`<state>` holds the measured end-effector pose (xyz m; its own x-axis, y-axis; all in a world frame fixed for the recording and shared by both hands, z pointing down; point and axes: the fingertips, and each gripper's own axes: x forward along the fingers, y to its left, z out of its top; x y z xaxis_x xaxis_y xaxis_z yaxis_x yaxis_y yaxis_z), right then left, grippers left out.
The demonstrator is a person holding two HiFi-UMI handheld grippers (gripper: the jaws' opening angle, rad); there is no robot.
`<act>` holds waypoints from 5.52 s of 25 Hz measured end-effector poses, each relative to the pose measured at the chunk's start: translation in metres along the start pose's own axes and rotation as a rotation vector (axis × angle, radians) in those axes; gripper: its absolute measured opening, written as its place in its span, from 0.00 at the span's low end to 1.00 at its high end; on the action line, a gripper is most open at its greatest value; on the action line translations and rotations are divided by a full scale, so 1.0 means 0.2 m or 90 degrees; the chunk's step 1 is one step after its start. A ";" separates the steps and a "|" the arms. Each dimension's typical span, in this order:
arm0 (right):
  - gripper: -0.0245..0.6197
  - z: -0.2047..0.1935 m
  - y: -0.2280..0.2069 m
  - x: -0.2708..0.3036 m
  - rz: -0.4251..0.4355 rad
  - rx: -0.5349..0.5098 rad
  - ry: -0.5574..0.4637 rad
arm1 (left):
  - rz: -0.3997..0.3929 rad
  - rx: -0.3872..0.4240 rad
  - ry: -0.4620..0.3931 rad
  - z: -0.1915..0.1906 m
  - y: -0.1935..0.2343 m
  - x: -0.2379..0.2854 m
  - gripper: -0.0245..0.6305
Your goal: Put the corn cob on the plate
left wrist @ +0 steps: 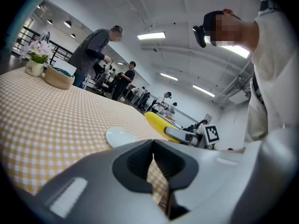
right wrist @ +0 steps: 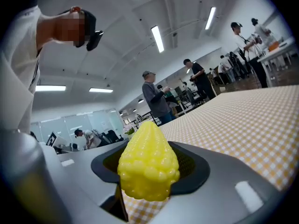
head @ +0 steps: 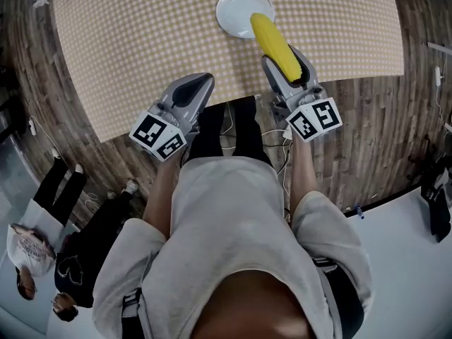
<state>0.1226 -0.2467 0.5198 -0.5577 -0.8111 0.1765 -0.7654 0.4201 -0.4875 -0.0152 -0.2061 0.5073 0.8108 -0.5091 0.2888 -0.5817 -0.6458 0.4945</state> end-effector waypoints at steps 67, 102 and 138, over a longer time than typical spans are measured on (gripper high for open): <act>0.43 -0.43 -0.35 0.63 -0.109 -0.371 0.344 | 0.014 -0.048 -0.051 0.09 0.15 -0.09 0.05; 0.04 0.03 -0.24 0.43 -0.137 -0.344 0.181 | 0.004 0.036 -0.111 0.34 -0.11 -0.06 0.05; 0.04 0.37 1.04 -0.41 -0.046 -0.302 -0.085 | -0.108 0.236 -0.186 0.49 -0.76 -0.63 0.05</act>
<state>0.0329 -0.1231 0.3407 -0.4753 -0.8771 0.0690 -0.8798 0.4744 -0.0303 -0.0349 -0.0995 0.3159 0.8749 -0.4828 -0.0385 -0.4697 -0.8652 0.1754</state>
